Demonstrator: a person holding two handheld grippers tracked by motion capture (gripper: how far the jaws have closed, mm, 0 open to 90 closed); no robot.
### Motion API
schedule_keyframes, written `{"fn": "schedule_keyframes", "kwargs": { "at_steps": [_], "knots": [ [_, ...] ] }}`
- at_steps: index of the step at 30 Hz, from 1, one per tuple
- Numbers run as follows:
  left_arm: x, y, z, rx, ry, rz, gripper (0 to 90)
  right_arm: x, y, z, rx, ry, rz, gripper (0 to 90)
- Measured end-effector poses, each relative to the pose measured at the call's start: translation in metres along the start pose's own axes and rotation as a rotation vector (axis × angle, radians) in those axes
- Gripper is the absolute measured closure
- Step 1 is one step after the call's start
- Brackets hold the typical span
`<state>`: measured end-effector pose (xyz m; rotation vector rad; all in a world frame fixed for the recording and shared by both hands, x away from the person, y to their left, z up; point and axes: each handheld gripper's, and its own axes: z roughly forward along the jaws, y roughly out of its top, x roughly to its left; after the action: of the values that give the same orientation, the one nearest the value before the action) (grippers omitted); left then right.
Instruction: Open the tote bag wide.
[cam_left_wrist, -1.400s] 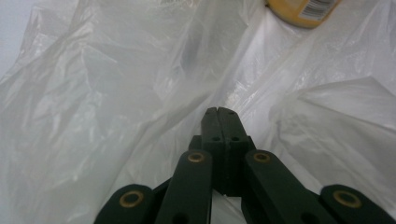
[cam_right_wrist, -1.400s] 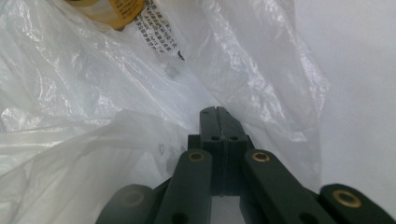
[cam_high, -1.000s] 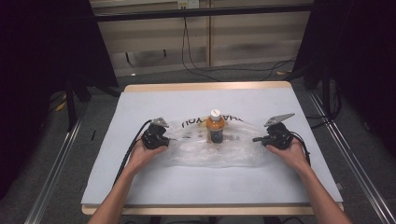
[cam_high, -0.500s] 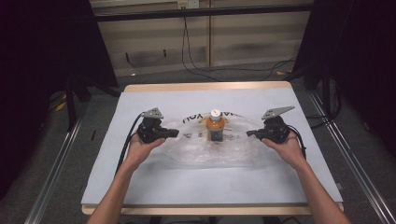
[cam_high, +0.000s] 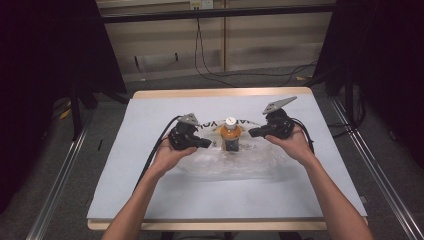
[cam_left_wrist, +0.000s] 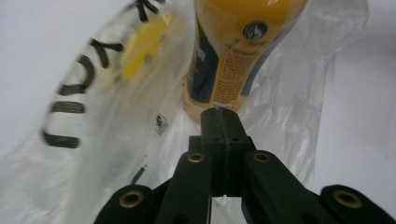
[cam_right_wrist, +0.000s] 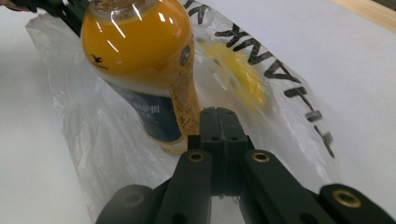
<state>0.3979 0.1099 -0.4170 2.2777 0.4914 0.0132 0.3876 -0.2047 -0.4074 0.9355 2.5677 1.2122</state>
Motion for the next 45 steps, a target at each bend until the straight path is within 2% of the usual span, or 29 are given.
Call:
{"fn": "schedule_keyframes", "kwargs": {
  "at_steps": [1, 2, 3, 4, 6, 8, 9, 12, 13, 14, 15, 17, 20, 21, 23, 25, 26, 27, 29, 30, 32, 34, 37, 39, 40, 41, 42, 44, 45],
  "knots": [
    [-0.001, -0.002, 0.010, 0.020, -0.009, -0.009, 90.0, -0.001, 0.002, 0.003, 0.015, 0.003, -0.004, 90.0],
    [-0.001, -0.002, 0.010, 0.020, -0.009, -0.009, 90.0, -0.001, 0.002, 0.003, 0.015, 0.003, -0.004, 90.0],
    [-0.001, -0.005, 0.017, 0.061, -0.003, 0.014, 90.0, -0.002, 0.005, 0.010, 0.039, 0.015, -0.005, 90.0],
    [-0.001, -0.005, 0.017, 0.061, -0.003, 0.014, 90.0, -0.002, 0.005, 0.010, 0.039, 0.015, -0.005, 90.0],
    [-0.002, -0.008, 0.024, 0.077, -0.013, -0.002, 90.0, -0.004, 0.002, 0.023, 0.095, 0.026, -0.007, 90.0],
    [-0.001, -0.011, 0.032, 0.085, -0.011, -0.009, 90.0, -0.004, 0.001, 0.027, 0.114, 0.034, -0.001, 90.0],
    [-0.001, -0.011, 0.035, 0.103, -0.001, -0.006, 90.0, -0.006, -0.001, 0.036, 0.157, 0.032, -0.006, 90.0],
    [-0.001, -0.013, 0.046, 0.135, -0.006, -0.009, 90.0, -0.009, -0.001, 0.046, 0.187, 0.048, 0.006, 90.0],
    [-0.001, -0.016, 0.054, 0.170, -0.009, 0.000, 90.0, -0.013, -0.001, 0.056, 0.213, 0.056, 0.016, 90.0],
    [-0.001, -0.016, 0.054, 0.170, -0.009, 0.000, 90.0, -0.013, -0.001, 0.056, 0.213, 0.056, 0.016, 90.0],
    [-0.002, -0.016, 0.057, 0.189, -0.004, 0.006, 90.0, -0.017, -0.003, 0.068, 0.247, 0.063, 0.028, 90.0],
    [-0.004, -0.018, 0.059, 0.173, -0.014, -0.004, 90.0, -0.020, -0.004, 0.078, 0.279, 0.057, 0.033, 90.0],
    [-0.010, -0.019, 0.058, 0.193, -0.023, 0.018, 90.0, -0.024, -0.004, 0.085, 0.276, 0.062, 0.052, 90.0],
    [-0.015, -0.019, 0.057, 0.200, -0.029, 0.035, 90.0, -0.027, -0.001, 0.087, 0.280, 0.052, 0.065, 90.0],
    [-0.019, -0.020, 0.056, 0.207, -0.041, 0.037, 90.0, -0.030, 0.002, 0.089, 0.279, 0.038, 0.078, 90.0],
    [-0.025, -0.022, 0.054, 0.218, -0.046, 0.057, 90.0, -0.033, 0.003, 0.090, 0.277, 0.021, 0.081, 90.0],
    [-0.028, -0.023, 0.052, 0.229, -0.047, 0.078, 90.0, -0.039, 0.004, 0.091, 0.266, -0.016, 0.120, 90.0],
    [-0.037, -0.027, 0.051, 0.215, -0.048, 0.069, 90.0, -0.043, 0.005, 0.092, 0.251, -0.045, 0.148, 90.0],
    [-0.041, -0.030, 0.047, 0.232, -0.051, 0.109, 90.0, -0.053, 0.005, 0.094, 0.227, -0.050, 0.196, 90.0],
    [-0.044, -0.031, 0.046, 0.232, -0.056, 0.113, 90.0, -0.057, 0.006, 0.094, 0.222, -0.071, 0.211, 90.0],
    [-0.046, -0.033, 0.046, 0.223, -0.064, 0.117, 90.0, -0.063, 0.009, 0.096, 0.221, -0.102, 0.223, 90.0],
    [-0.053, -0.038, 0.042, 0.222, -0.094, 0.135, 90.0, -0.068, 0.011, 0.098, 0.216, -0.130, 0.246, 90.0],
    [-0.059, -0.041, 0.039, 0.231, -0.097, 0.149, 90.0, -0.073, 0.012, 0.098, 0.205, -0.154, 0.259, 90.0],
    [-0.061, -0.044, 0.037, 0.232, -0.107, 0.157, 90.0, -0.079, 0.011, 0.098, 0.189, -0.181, 0.289, 90.0],
    [-0.061, -0.043, 0.035, 0.246, -0.137, 0.153, 90.0, -0.080, 0.011, 0.098, 0.189, -0.214, 0.296, 90.0],
    [-0.060, -0.044, 0.036, 0.236, -0.116, 0.144, 90.0, -0.081, 0.011, 0.097, 0.190, -0.236, 0.301, 90.0],
    [-0.058, -0.044, 0.036, 0.224, -0.117, 0.131, 90.0, -0.079, 0.012, 0.097, 0.200, -0.244, 0.293, 90.0],
    [-0.056, -0.043, 0.035, 0.216, -0.115, 0.123, 90.0, -0.077, 0.013, 0.097, 0.208, -0.233, 0.289, 90.0],
    [-0.054, -0.041, 0.034, 0.201, -0.120, 0.114, 90.0, -0.072, 0.014, 0.095, 0.204, -0.196, 0.250, 90.0]
  ]
}}
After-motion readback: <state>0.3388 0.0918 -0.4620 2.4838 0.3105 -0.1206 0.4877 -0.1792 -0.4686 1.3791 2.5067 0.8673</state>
